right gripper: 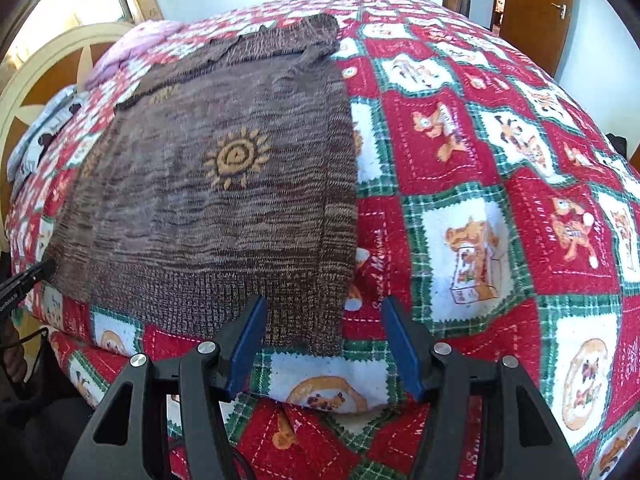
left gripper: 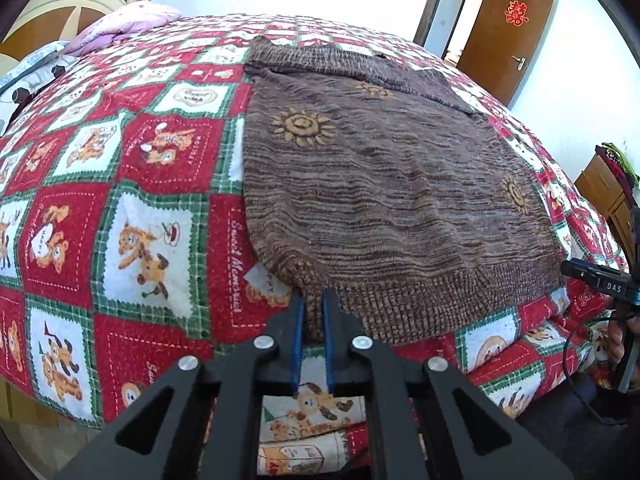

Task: Fold small clothes
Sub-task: 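Lift the hem with the left tool and fold it toward the collar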

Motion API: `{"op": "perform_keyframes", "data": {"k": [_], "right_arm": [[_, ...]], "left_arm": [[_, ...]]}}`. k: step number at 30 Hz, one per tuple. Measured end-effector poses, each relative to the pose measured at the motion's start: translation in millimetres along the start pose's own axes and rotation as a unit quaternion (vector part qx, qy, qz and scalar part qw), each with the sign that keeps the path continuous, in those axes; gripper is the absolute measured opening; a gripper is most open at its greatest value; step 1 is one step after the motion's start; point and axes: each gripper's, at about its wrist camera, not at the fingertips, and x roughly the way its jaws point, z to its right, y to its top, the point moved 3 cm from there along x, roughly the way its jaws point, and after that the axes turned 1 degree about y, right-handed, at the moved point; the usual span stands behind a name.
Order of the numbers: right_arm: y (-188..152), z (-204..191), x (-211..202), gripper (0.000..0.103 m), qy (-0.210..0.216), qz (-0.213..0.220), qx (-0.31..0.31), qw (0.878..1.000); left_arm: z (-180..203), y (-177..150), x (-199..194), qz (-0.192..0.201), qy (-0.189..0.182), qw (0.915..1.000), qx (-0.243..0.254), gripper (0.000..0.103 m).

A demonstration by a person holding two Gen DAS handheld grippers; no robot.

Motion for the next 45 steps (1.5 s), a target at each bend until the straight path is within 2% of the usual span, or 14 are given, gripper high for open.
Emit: {"op": "perform_keyframes", "data": {"k": [1, 3, 4, 5, 6, 10, 14, 20, 24, 34, 45], "right_arm": [[-1, -1, 4, 0.048, 0.001, -0.007, -0.004, 1.0], [-3, -1, 9, 0.046, 0.007, -0.015, -0.003, 1.0], [-3, 0, 9, 0.039, 0.01, -0.013, -0.004, 1.0], [-3, 0, 7, 0.029, 0.015, -0.01, -0.002, 1.0], [-2, 1, 5, 0.005, 0.026, -0.008, 0.002, 1.0], [-1, 1, -4, 0.004, 0.054, 0.009, -0.003, 0.999], [5, 3, -29, 0.004, 0.087, 0.055, 0.002, 0.995], [17, 25, -76, 0.004, 0.155, 0.14, 0.057, 0.976], [20, 25, -79, 0.004, 0.174, 0.152, 0.076, 0.97], [48, 29, -85, 0.004, 0.189, 0.171, 0.088, 0.963], [131, 22, -89, 0.004, 0.181, 0.224, 0.097, 0.953]], "left_arm": [[0, -1, 1, -0.001, 0.0, 1.0, 0.001, 0.009], [0, -1, 2, -0.003, 0.0, 1.0, 0.001, 0.009], [0, -1, 2, -0.004, 0.0, 1.0, 0.001, 0.009], [0, -2, 3, -0.006, -0.001, 1.0, 0.001, 0.009], [0, -2, 3, -0.006, -0.002, 1.0, 0.0, 0.009], [1, 0, -3, -0.002, -0.012, 0.9999, 0.003, 0.009], [3, 8, -18, 0.014, -0.028, 0.9995, 0.001, 0.009], [-3, 21, -46, 0.043, -0.055, 0.9973, -0.023, 0.009], [-8, 30, -62, 0.062, -0.077, 0.9943, -0.039, 0.008], [-8, 46, -64, 0.081, -0.083, 0.9928, -0.029, 0.008], [-23, 117, -47, 0.112, -0.103, 0.986, -0.068, 0.008]]}}
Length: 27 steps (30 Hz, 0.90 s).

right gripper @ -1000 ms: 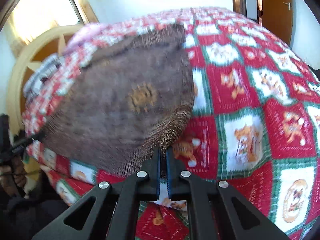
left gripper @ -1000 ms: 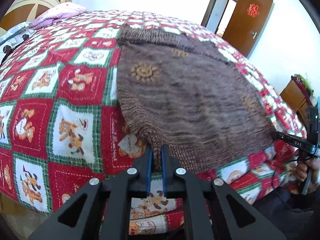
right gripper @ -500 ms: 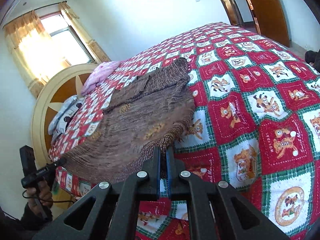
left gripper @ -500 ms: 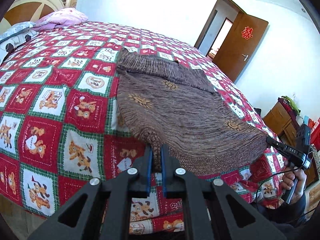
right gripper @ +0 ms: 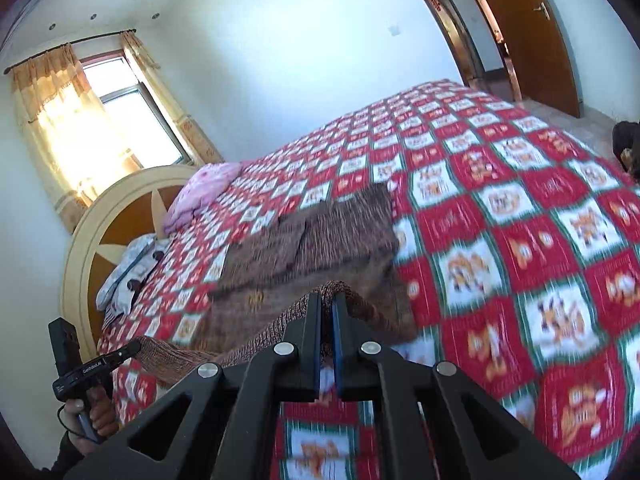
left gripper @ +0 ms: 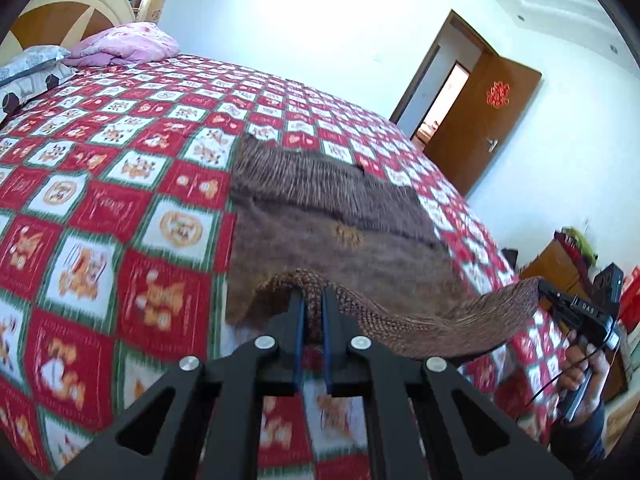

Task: Fold small clothes
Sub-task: 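Lift the hem with the left tool and fold it toward the collar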

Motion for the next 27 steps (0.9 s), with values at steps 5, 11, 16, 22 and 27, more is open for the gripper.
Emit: {"op": "perform_keyframes", "data": {"k": [5, 11, 16, 22, 27], "right_arm": [[26, 1, 22, 0.004, -0.004, 0.011, 0.008, 1.0], [61, 3, 48, 0.004, -0.006, 0.021, 0.01, 1.0], [87, 3, 74, 0.004, -0.012, 0.023, 0.003, 1.0], [110, 12, 120, 0.004, -0.026, 0.005, 0.003, 1.0], [126, 26, 170, 0.004, -0.038, -0.024, 0.015, 0.999]], "left_arm": [[0, 30, 13, 0.013, -0.002, 0.9999, -0.009, 0.008], [-1, 70, 29, 0.028, -0.001, 0.9995, -0.011, 0.008], [-6, 106, 45, 0.042, 0.009, 0.999, -0.013, 0.008], [-19, 133, 83, 0.03, 0.029, 0.9991, -0.011, 0.008], [-29, 145, 118, 0.011, 0.045, 0.9989, -0.011, 0.008]]}}
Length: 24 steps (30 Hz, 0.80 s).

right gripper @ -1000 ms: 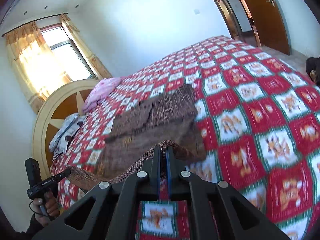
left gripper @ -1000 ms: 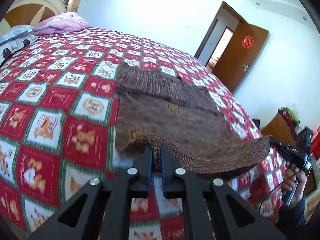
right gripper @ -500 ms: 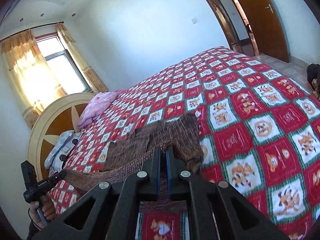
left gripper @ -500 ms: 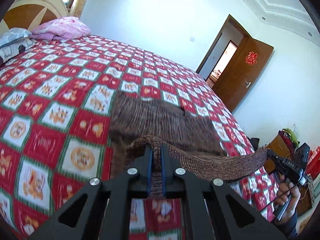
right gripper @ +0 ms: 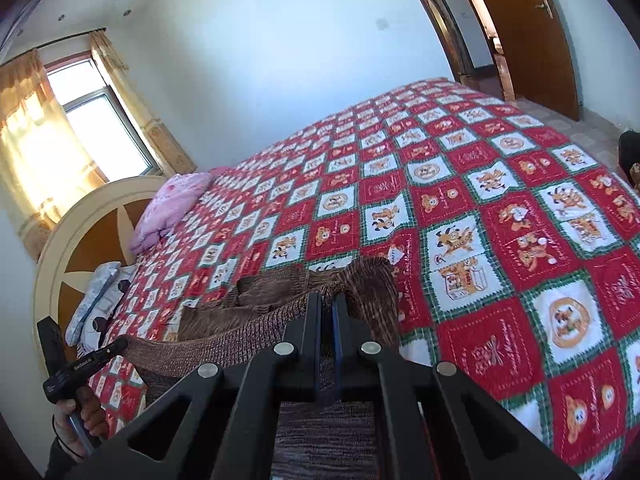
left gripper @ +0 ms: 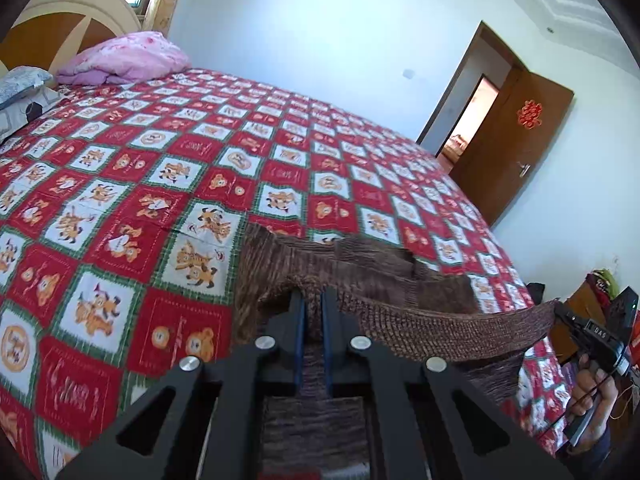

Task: Fold small clothes
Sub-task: 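Lift the hem with the left tool and fold it toward the collar, then lower the folded hem onto the sweater and open the left tool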

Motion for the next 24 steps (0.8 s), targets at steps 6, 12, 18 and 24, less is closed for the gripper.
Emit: {"op": "perform_keyframes", "data": {"k": [6, 12, 18, 24], "right_arm": [[10, 21, 67, 0.004, -0.02, -0.045, 0.028, 0.998], [18, 36, 132, 0.004, -0.064, -0.078, 0.025, 0.995], [23, 43, 172, 0.006, -0.093, -0.101, 0.016, 0.99], [22, 22, 140, 0.048, -0.131, -0.051, -0.049, 0.989]], "left_arm": [[-14, 8, 51, -0.032, 0.019, 0.9993, -0.002, 0.008], [-25, 13, 104, -0.069, 0.038, 0.9968, -0.01, 0.008], [-30, 17, 133, -0.079, 0.045, 0.9958, -0.008, 0.01], [-49, 32, 102, -0.026, 0.088, 0.9956, -0.022, 0.039]]}}
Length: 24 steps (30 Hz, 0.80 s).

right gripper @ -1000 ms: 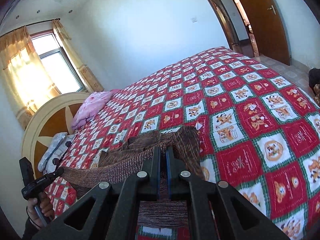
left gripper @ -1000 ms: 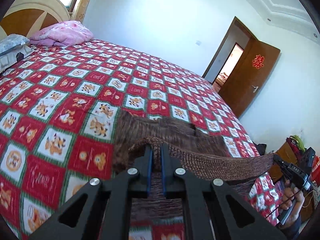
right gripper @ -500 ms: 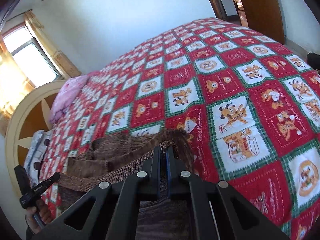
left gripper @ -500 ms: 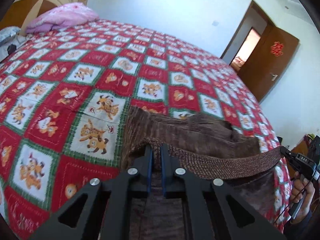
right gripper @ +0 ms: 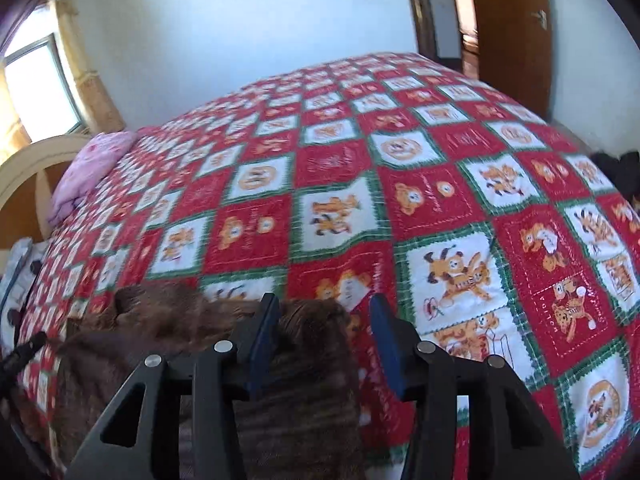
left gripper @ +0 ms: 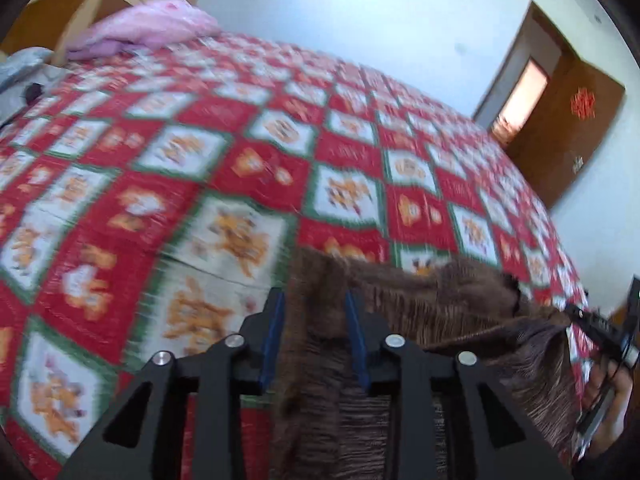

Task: Fold small clothes
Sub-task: 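Lower the folded hem onto the sweater and open the left tool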

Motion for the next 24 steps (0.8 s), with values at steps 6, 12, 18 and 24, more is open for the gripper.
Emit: {"op": "perform_keyframes", "data": {"k": [6, 12, 18, 24], "right_arm": [[-38, -67, -9, 0.048, 0.075, -0.054, -0.132, 0.987], [-31, -74, 19, 0.048, 0.026, -0.049, -0.17, 0.984], [-42, -99, 37, 0.001, 0.082, -0.085, -0.231, 0.966], [-39, -118, 34, 0.001, 0.048, -0.053, -0.26, 0.963]], "left_arm": [[2, -23, -27, 0.021, 0.059, 0.9958, 0.066, 0.064], [29, -46, -11, 0.01, 0.085, 0.9864, 0.141, 0.055], [44, -32, 12, 0.004, 0.059, 0.9852, 0.161, 0.044], [37, -41, 32, -0.006, 0.085, 0.9837, 0.158, 0.005]]}}
